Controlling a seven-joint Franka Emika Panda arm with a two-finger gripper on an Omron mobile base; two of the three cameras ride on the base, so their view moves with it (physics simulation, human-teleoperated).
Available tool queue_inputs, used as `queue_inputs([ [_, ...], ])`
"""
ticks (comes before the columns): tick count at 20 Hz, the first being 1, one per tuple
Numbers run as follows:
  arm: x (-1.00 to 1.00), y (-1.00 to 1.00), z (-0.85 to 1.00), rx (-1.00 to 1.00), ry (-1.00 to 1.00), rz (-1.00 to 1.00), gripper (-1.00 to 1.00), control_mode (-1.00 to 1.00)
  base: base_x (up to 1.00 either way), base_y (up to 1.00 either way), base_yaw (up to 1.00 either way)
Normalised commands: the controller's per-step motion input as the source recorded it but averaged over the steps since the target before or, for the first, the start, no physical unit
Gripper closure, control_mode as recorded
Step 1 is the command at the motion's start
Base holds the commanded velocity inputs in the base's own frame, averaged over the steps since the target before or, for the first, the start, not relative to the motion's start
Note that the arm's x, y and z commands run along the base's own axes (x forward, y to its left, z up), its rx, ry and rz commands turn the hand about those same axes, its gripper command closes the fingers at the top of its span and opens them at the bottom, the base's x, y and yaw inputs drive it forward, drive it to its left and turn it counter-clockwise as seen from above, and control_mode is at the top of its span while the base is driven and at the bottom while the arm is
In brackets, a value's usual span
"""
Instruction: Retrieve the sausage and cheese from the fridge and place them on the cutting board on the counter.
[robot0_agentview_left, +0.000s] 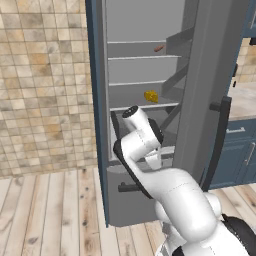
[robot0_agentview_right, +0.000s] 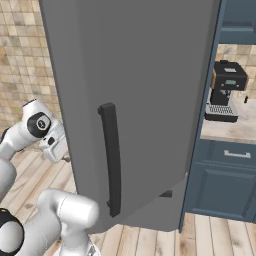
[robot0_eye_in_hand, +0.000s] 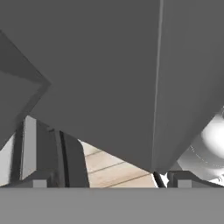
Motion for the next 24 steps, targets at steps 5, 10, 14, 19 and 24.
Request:
queue_inputs([
  [5,-0.15,-0.54,-0.16,0.0,-0.04,-0.39,-1.0,-1.0,0.0,0.0,0.0],
  [10,-0.33,-0.66,-0.16,0.0,-0.06,-0.36,-1.0,-1.0,0.0,0.0,0.0],
  [14,-0.15,-0.89,-0.06,0.0,-0.03,-0.36,-1.0,-1.0,0.0,0.0,0.0],
  [19,0.0,-1.0,0.0,0.0,0.0,-0.34,-1.0,-1.0,0.0,0.0,0.0],
  [24,0.0,-1.0,0.0,0.0,0.0,-0.33,-1.0,-1.0,0.0,0.0,0.0],
])
